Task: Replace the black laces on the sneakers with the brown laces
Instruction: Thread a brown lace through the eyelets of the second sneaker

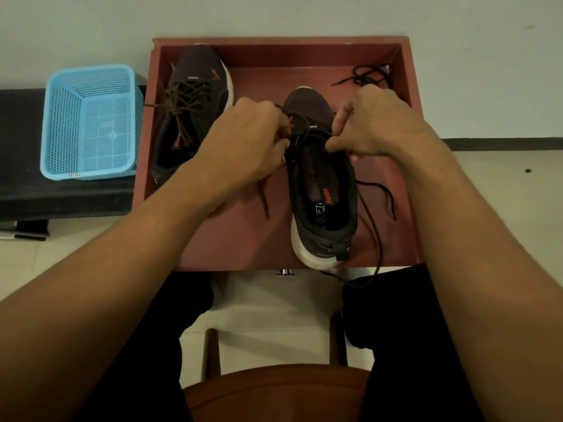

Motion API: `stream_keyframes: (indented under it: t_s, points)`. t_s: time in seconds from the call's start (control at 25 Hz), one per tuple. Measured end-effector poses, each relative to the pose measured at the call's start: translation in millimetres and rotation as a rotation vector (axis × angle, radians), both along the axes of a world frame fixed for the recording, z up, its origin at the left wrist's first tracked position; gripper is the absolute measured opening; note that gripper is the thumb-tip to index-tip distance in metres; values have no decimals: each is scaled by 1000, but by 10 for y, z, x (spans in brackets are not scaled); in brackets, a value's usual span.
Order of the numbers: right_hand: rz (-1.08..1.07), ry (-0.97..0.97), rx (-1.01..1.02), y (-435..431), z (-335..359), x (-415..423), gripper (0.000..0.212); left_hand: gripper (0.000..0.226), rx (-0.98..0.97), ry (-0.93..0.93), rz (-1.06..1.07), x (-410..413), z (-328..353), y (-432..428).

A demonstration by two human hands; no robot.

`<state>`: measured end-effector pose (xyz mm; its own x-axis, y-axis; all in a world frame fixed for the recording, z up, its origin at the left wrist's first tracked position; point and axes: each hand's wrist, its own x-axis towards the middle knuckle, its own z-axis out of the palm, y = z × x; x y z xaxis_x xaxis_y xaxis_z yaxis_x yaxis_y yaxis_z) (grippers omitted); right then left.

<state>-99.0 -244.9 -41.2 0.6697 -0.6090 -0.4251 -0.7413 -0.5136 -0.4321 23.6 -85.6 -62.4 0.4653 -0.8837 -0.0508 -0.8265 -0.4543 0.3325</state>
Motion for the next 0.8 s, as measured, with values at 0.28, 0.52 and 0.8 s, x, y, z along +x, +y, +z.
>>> stream_keyframes:
  t_s: [0.28,0.52,0.8]
  points:
    - [-15,29,25,15,18,27,14,7,124,28,59,80,-84,52]
    - [-30,65,15,36,38,40,15,38,412,-93,38,12,-69,105]
    - [-29,31,64,16,29,20,17,21,151,78,75,109,-129,149]
